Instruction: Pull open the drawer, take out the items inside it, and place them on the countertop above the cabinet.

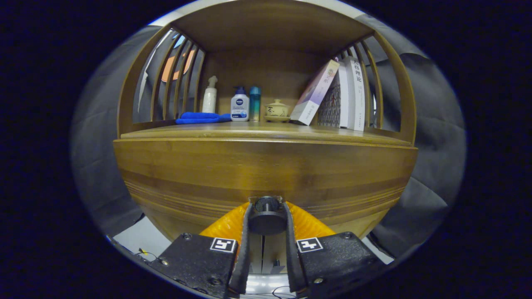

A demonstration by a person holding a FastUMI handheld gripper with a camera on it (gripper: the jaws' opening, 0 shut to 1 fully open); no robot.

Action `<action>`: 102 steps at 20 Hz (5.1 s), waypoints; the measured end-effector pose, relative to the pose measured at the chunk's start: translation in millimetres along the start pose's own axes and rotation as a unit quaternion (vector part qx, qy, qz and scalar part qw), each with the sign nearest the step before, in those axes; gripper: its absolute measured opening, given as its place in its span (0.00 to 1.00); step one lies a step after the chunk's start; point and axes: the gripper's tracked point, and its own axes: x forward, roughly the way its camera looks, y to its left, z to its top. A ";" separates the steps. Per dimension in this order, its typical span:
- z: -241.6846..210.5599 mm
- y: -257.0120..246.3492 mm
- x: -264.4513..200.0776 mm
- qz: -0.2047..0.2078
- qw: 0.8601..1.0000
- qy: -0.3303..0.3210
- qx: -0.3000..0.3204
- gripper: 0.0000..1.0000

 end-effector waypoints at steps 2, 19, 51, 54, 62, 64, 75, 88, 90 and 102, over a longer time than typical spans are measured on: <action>-2.2 0.2 -6.2 0.003 1.000 0.001 0.001 0.40; -28.2 -4.8 -86.5 0.019 1.000 -0.004 -0.006 0.40; -54.7 -3.5 -130.0 0.052 0.999 0.013 0.001 0.40; -56.1 -5.3 -130.4 0.054 0.998 0.017 -0.013 0.42; -22.1 -33.7 -158.0 0.050 0.999 0.003 0.014 0.97; -5.5 -38.3 -165.6 0.052 0.998 -0.005 0.028 0.97; 123.2 -59.8 -163.5 0.033 0.997 -0.065 0.038 0.95; 204.9 4.5 -80.0 0.062 0.997 0.019 0.045 0.95; 197.5 7.4 -57.5 0.051 0.996 0.058 0.037 0.95; 72.5 13.3 9.3 0.027 0.936 0.350 0.040 0.91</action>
